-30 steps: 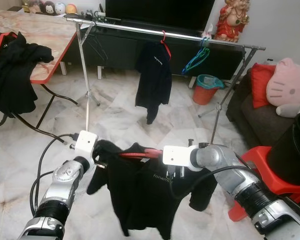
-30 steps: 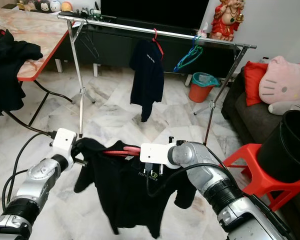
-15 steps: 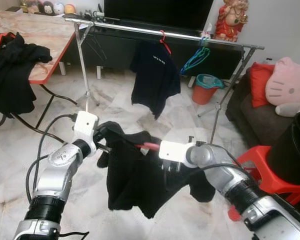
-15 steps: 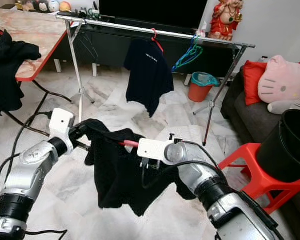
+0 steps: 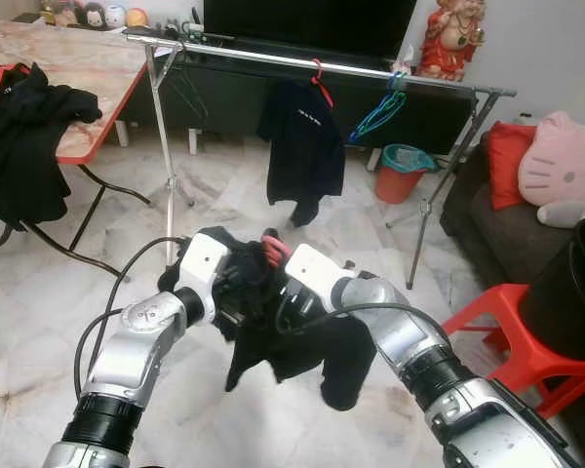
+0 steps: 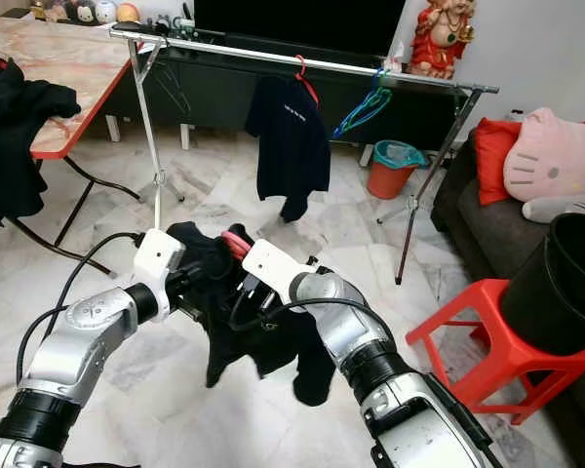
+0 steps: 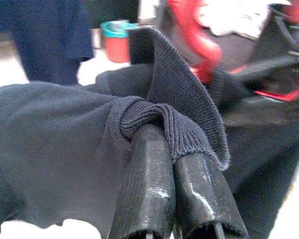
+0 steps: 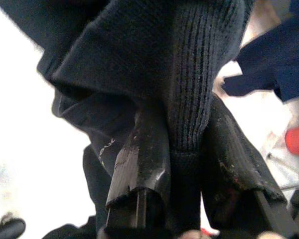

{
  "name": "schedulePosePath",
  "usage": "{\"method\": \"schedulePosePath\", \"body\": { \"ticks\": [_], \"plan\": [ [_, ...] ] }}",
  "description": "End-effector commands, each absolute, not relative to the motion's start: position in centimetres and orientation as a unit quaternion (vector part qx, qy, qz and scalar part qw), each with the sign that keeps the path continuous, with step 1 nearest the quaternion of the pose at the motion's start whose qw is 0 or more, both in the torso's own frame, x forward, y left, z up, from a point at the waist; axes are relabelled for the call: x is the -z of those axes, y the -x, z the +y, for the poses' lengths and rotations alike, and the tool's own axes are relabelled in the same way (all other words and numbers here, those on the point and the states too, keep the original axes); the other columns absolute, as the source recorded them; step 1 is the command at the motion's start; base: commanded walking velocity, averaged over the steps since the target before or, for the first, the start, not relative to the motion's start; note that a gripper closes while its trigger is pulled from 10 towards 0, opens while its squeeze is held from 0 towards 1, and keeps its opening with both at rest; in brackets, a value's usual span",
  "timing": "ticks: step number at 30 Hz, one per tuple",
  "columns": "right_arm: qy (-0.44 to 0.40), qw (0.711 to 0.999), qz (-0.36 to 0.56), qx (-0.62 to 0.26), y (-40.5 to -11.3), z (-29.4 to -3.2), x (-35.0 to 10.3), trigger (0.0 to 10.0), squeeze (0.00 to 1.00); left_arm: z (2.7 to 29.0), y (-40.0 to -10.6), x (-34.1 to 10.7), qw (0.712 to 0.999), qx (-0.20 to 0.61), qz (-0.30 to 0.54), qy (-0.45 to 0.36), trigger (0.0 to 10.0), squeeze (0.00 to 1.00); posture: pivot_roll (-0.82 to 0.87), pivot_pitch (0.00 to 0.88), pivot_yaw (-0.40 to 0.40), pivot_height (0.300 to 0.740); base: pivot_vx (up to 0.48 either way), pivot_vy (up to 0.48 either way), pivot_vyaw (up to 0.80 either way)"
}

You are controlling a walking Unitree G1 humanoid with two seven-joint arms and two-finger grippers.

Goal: Hang hanger

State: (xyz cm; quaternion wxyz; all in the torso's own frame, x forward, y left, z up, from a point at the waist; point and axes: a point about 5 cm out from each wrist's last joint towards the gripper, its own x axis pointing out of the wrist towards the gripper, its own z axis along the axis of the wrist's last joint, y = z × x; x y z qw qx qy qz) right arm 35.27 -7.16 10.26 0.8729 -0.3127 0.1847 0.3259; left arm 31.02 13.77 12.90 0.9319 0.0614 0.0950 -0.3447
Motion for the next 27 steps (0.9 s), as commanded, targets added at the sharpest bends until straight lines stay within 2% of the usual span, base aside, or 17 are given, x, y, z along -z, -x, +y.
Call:
{"method": "schedulePosePath", "body": {
  "ticks": [1,11,12,13,14,15,16,17,20,21,22,27],
  "plan": [
    [0.301,0.893,0.16,-0.295,-36.4,-7.8,-11.8,0.0,0.0,12.4,-30.1,-12.6,0.913,0.391,0.106,-0.057,0.0,0.0,0.04,0.0,-0.162,0.74,0.0,0.0,0.0],
    [0.301,0.906,0.158,-0.253,-37.3,-9.3,-12.2,0.0,0.0,13.0,-28.1,-11.9,0.879,0.44,0.147,-0.107,0.0,0.0,0.05,0.0,-0.157,0.74,0.0,0.0,0.0],
    [0.301,0.906,0.156,-0.253,-37.3,-9.3,-12.3,0.0,0.0,13.0,-28.2,-11.9,0.88,0.437,0.149,-0.113,1.3,0.0,0.05,0.0,-0.157,0.74,0.0,0.0,0.0],
    [0.3,0.907,0.155,-0.253,-37.3,-9.2,-12.3,0.0,0.0,13.1,-28.2,-11.9,0.88,0.435,0.15,-0.117,1.3,0.0,0.05,0.0,-0.157,0.74,0.0,0.0,0.0],
    [0.299,0.907,0.153,-0.254,-37.4,-9.2,-12.4,0.0,0.0,13.1,-28.3,-11.8,0.881,0.431,0.151,-0.121,7.4,0.0,0.05,0.0,-0.156,0.74,0.0,0.0,0.0],
    [0.298,0.907,0.152,-0.256,-37.4,-9.1,-12.4,0.0,0.0,13.1,-28.4,-11.8,0.882,0.43,0.152,-0.123,9.0,0.0,0.05,0.0,-0.156,0.74,0.0,0.0,0.0],
    [0.298,0.907,0.151,-0.258,-37.4,-9.0,-12.4,0.0,0.0,13.0,-28.4,-11.8,0.882,0.429,0.152,-0.123,9.0,0.0,0.05,0.0,-0.156,0.74,0.0,0.0,0.0],
    [0.298,0.907,0.15,-0.258,-37.3,-9.0,-12.4,0.0,0.0,13.0,-28.4,-11.7,0.882,0.43,0.153,-0.121,10.0,0.0,0.05,0.0,-0.154,0.74,0.0,0.0,0.0],
    [0.298,0.907,0.15,-0.257,-37.3,-9.0,-12.4,0.0,0.0,13.0,-28.3,-11.7,0.88,0.432,0.155,-0.12,10.0,0.0,0.05,0.0,-0.153,0.74,0.0,0.0,0.0],
    [0.298,0.908,0.148,-0.256,-37.4,-9.1,-12.3,0.0,0.0,13.0,-28.2,-11.7,0.877,0.438,0.156,-0.119,10.0,0.64,0.05,0.0,-0.151,0.74,0.0,0.0,0.0],
    [0.299,0.908,0.147,-0.256,-37.4,-9.1,-12.3,0.0,0.0,13.0,-28.2,-11.8,0.877,0.44,0.156,-0.118,10.0,1.0,0.05,0.0,-0.151,0.74,0.0,0.0,0.0],
    [0.298,0.908,0.144,-0.256,-37.4,-9.1,-12.3,0.0,0.0,13.2,-28.1,-12.1,0.876,0.441,0.153,-0.117,10.0,1.0,0.05,0.0,-0.151,0.74,0.0,0.0,0.0]
  ]
}}
